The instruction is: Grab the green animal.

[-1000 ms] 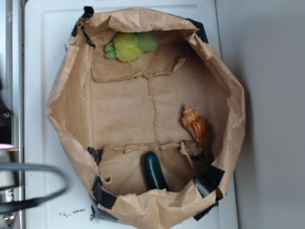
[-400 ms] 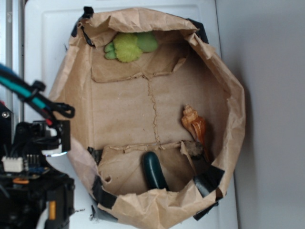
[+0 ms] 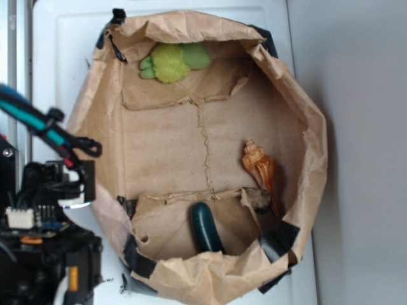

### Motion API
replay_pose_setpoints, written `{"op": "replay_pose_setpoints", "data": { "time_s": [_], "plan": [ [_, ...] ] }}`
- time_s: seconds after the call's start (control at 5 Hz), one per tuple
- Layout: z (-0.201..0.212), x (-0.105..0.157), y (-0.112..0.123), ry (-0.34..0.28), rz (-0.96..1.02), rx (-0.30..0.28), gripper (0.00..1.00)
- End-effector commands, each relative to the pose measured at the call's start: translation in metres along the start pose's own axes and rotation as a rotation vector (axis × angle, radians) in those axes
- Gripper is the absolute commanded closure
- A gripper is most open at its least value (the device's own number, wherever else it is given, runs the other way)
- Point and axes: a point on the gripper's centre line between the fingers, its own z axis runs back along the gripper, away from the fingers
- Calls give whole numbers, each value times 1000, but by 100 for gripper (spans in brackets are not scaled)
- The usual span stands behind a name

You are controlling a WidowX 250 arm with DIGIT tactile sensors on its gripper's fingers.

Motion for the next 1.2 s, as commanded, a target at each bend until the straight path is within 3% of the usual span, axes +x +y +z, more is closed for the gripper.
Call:
{"op": "replay_pose_setpoints", "data": {
  "time_s": [0.0,0.2,0.4,0.8,1.0],
  "plan": [
    [-21,36,21,4,83,-8,0],
    [-50,75,43,45,226,51,0],
    [-76,89,59,53,260,102,0],
    [-87,62,83,35,214,88,0],
    [-92,68,95,44,197,115,0]
  ]
}}
